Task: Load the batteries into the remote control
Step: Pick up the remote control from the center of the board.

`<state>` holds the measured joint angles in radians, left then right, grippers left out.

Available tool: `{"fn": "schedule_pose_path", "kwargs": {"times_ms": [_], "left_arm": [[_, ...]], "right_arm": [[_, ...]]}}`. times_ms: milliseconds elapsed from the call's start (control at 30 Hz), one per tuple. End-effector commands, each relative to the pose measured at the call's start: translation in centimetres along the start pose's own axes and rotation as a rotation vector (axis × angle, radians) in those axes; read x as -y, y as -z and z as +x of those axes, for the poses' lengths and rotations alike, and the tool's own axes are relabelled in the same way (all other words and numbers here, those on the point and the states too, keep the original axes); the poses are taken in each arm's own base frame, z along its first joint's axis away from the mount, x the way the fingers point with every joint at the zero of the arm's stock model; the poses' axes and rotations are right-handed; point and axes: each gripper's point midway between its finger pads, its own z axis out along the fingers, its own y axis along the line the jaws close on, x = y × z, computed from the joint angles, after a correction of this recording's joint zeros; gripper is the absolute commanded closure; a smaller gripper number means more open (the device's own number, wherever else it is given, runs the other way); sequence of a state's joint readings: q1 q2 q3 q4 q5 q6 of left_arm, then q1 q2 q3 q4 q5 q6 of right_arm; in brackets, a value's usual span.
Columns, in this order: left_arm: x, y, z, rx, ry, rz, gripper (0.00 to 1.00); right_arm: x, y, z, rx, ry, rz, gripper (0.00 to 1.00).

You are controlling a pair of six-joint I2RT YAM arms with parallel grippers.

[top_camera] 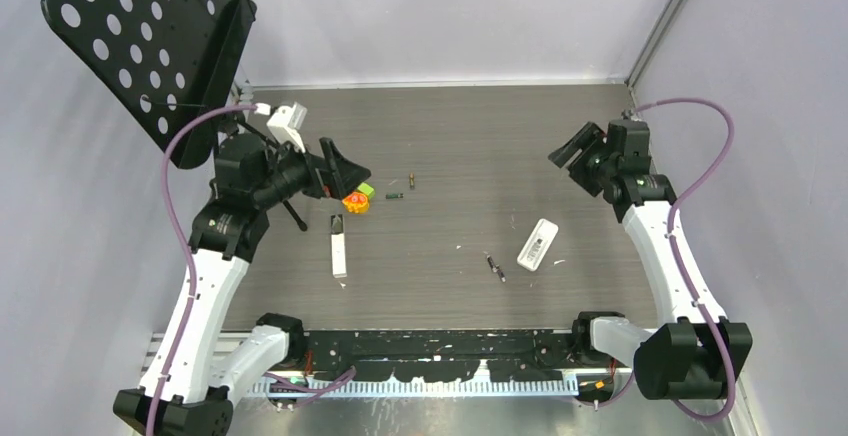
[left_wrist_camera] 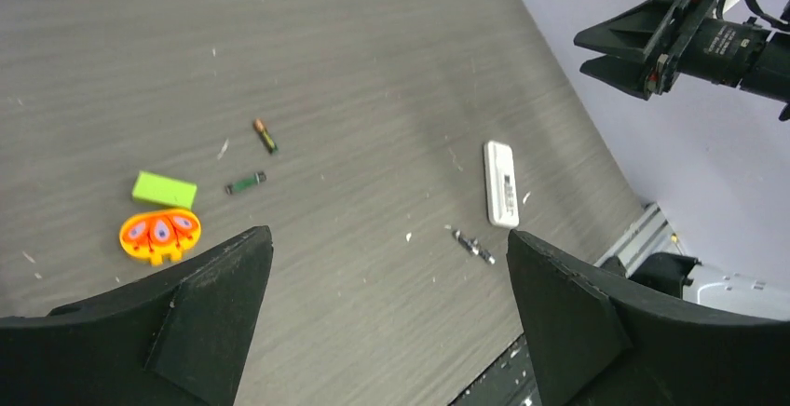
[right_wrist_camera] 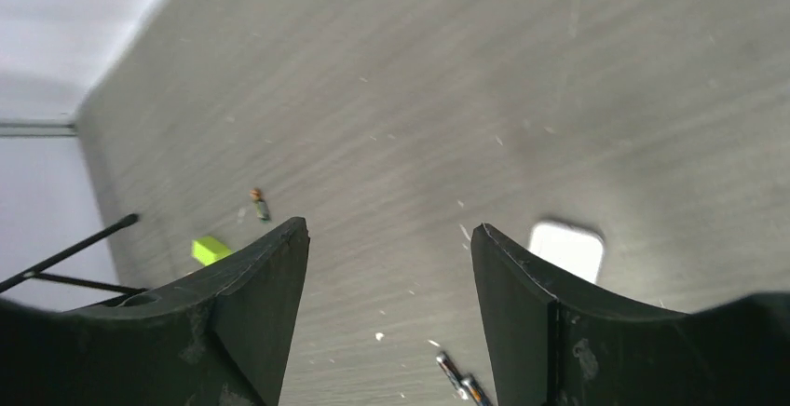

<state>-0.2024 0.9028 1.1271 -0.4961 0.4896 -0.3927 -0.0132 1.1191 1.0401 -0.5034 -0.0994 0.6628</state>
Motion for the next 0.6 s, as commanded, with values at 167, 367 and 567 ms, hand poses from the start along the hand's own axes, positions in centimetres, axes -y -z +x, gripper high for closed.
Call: {"fn": "schedule_pose_path", "kwargs": {"times_ms": [167,367,567], "left_arm": [[0.5,0.1,3.0,-0.031,0.08,0.069,0.0],[-0.7,-0.6,3.5,0.003,0.101,0.036,0.0],[-2.3,-0.9,3.9,0.014,0.096,-0.034,0.0]], "right_arm": [[6.2,2.2,0.9,0.115,-0.007,0.27,0.19],[8.2,2.4,3.4,0.08,0.115,0.456,0.18],[9.3,1.1,8.2,-0.033,0.202,0.592,0.18]]}}
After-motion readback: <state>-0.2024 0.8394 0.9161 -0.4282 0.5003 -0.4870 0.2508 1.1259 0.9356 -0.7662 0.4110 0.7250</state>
